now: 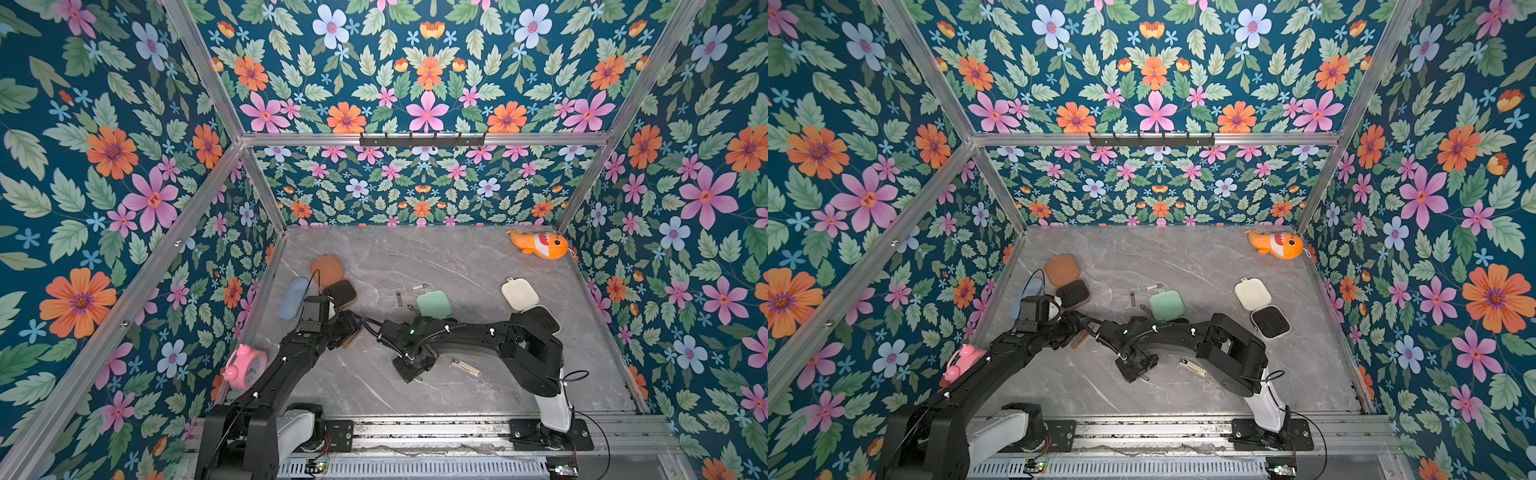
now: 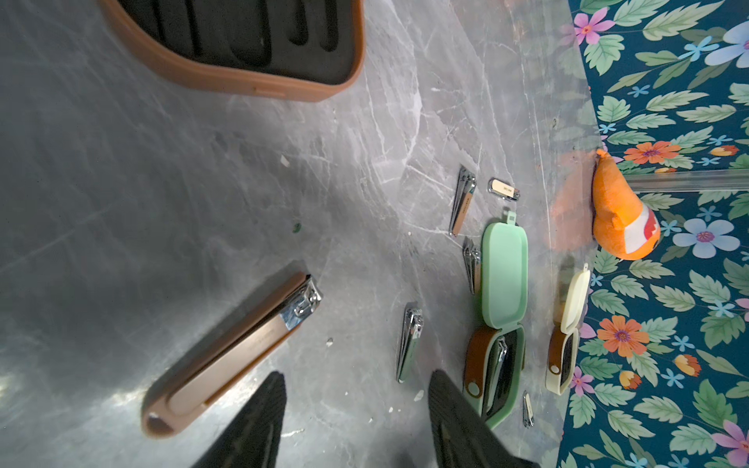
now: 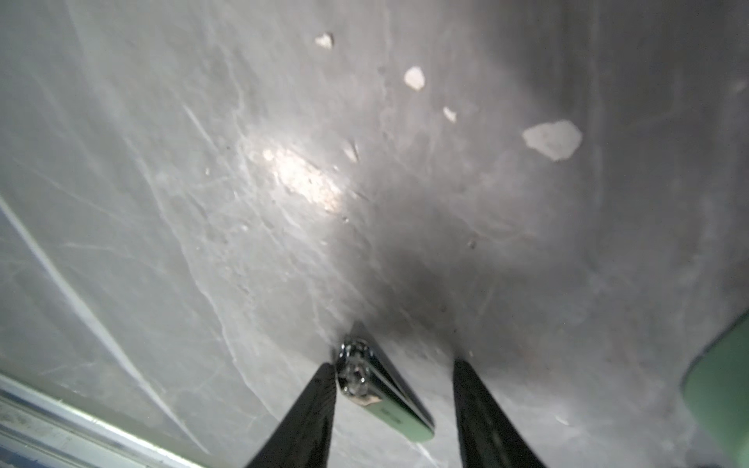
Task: Organize nail clipper sets
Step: Pick up the nail clipper from the center of the board, then place the nail clipper in the storage box.
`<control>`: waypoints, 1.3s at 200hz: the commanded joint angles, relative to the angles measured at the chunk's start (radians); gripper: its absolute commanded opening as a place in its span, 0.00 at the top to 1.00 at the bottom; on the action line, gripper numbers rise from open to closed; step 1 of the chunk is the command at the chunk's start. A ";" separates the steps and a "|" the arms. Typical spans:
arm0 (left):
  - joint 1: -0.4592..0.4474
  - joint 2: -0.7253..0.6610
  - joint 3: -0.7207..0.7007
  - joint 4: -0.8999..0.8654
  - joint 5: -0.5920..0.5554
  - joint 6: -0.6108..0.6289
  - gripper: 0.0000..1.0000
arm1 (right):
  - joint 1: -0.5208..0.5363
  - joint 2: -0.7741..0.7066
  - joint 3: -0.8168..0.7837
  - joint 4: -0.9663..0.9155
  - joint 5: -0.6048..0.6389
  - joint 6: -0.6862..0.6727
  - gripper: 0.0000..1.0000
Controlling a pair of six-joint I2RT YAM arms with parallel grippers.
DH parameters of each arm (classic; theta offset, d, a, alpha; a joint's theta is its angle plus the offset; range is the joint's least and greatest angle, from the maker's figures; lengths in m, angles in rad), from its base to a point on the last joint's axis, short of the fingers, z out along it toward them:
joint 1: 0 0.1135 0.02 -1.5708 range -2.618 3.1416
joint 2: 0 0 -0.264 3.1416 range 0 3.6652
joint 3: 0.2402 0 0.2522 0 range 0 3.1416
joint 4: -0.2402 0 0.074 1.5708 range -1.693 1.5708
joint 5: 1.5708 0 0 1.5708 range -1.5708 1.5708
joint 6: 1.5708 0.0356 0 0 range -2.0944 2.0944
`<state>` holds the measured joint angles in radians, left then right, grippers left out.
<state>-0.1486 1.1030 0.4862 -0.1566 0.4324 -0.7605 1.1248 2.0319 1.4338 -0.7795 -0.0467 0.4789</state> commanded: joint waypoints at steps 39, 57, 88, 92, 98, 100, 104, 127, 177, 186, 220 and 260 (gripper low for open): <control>0.001 0.001 -0.014 0.020 0.011 -0.003 0.41 | 0.001 0.022 0.013 -0.025 0.016 0.012 0.70; 0.002 0.004 -0.018 0.024 0.014 -0.003 0.40 | 0.001 0.022 0.013 -0.025 0.017 0.015 0.74; 0.001 0.017 -0.015 0.035 0.017 -0.005 0.40 | 0.000 0.024 0.010 -0.018 0.011 0.024 0.77; 0.002 0.019 -0.014 0.034 0.016 -0.004 0.40 | 0.000 0.024 0.009 -0.018 0.010 0.026 0.78; 0.002 0.025 -0.011 0.035 0.016 -0.002 0.40 | 0.000 0.022 0.008 -0.019 0.014 0.031 0.79; 0.001 0.026 -0.011 0.035 0.016 -0.002 0.40 | -0.002 0.020 0.009 -0.017 0.014 0.032 0.79; 0.001 0.031 -0.009 0.037 0.016 -0.002 0.40 | -0.003 0.018 0.007 -0.016 0.013 0.033 0.80; -0.004 0.063 0.011 0.044 0.022 0.002 0.41 | -0.022 -0.015 -0.014 0.013 0.001 0.052 0.82; -0.110 0.173 0.116 0.074 -0.015 -0.020 0.41 | -0.097 -0.154 -0.087 0.064 -0.002 0.084 0.83; -0.142 0.203 0.145 0.084 -0.025 -0.029 0.41 | -0.111 -0.184 -0.098 0.063 0.012 0.086 0.83; -0.269 0.351 0.295 0.143 -0.027 -0.067 0.41 | -0.182 -0.304 -0.166 0.048 0.106 0.086 0.83; -0.369 0.563 0.520 0.205 0.014 -0.107 0.42 | -0.298 -0.437 -0.288 0.084 0.162 0.077 0.83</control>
<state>-0.4782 1.5814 0.9039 -0.0116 0.4232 -0.8387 0.8734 1.6562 1.1961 -0.7116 0.0486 0.5503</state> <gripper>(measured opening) 0.582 0.170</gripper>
